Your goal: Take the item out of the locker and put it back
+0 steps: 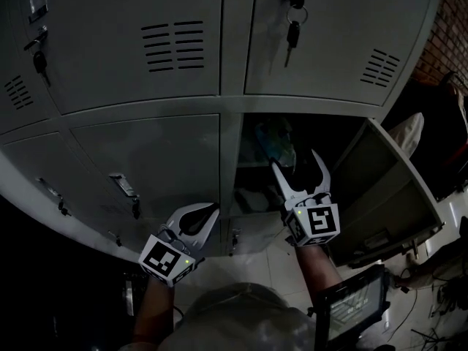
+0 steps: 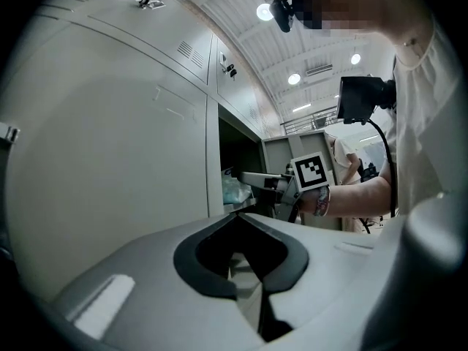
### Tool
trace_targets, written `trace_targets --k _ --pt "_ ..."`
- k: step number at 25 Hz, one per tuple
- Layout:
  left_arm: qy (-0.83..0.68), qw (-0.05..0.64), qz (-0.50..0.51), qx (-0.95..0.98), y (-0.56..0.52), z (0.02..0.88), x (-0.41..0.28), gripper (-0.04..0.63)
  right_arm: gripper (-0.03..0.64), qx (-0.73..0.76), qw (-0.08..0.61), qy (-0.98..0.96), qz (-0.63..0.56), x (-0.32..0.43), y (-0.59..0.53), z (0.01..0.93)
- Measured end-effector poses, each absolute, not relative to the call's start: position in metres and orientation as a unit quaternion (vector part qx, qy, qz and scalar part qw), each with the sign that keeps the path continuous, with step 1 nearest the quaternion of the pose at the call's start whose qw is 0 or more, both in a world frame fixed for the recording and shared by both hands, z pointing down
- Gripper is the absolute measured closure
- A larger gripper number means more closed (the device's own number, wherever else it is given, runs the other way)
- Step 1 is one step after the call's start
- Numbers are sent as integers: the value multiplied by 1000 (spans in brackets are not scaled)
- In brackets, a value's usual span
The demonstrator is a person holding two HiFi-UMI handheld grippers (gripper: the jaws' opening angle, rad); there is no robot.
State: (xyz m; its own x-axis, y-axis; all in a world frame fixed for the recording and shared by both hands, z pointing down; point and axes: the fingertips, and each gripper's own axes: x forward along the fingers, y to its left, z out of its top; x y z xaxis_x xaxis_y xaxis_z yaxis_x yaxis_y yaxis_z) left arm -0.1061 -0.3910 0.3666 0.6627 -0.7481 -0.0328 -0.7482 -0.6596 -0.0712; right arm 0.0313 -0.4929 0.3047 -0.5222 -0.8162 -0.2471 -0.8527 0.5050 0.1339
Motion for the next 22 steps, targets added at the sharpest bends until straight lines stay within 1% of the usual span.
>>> trace_targets --k 1,2,3,5,7,8,11,18,22 --pt "409 42 1 -912 -388 364 -108 591 300 -478 78 865 127 31 -485 301" --pt "407 43 1 -913 -385 362 -110 591 368 -477 76 865 135 32 -477 298" --pt "405 45 0 -913 -381 359 -114 591 450 -479 72 864 141 34 -468 296" --pt "409 49 3 -911 -374 355 -123 591 487 -485 65 860 143 38 -449 296" --pt "415 49 4 -908 -363 354 -131 591 591 -483 60 864 133 38 -427 303" --pt "418 49 3 -907 -355 355 -135 591 617 -476 53 868 128 36 -414 309" --pt "423 47 -3 -905 -329 363 -140 591 617 -459 30 880 118 32 -372 334" --pt "448 33 0 -893 -261 381 -135 591 617 -441 19 894 77 36 -286 380" --pt "480 21 7 -877 -216 385 -128 591 617 -420 16 904 70 38 -240 391"
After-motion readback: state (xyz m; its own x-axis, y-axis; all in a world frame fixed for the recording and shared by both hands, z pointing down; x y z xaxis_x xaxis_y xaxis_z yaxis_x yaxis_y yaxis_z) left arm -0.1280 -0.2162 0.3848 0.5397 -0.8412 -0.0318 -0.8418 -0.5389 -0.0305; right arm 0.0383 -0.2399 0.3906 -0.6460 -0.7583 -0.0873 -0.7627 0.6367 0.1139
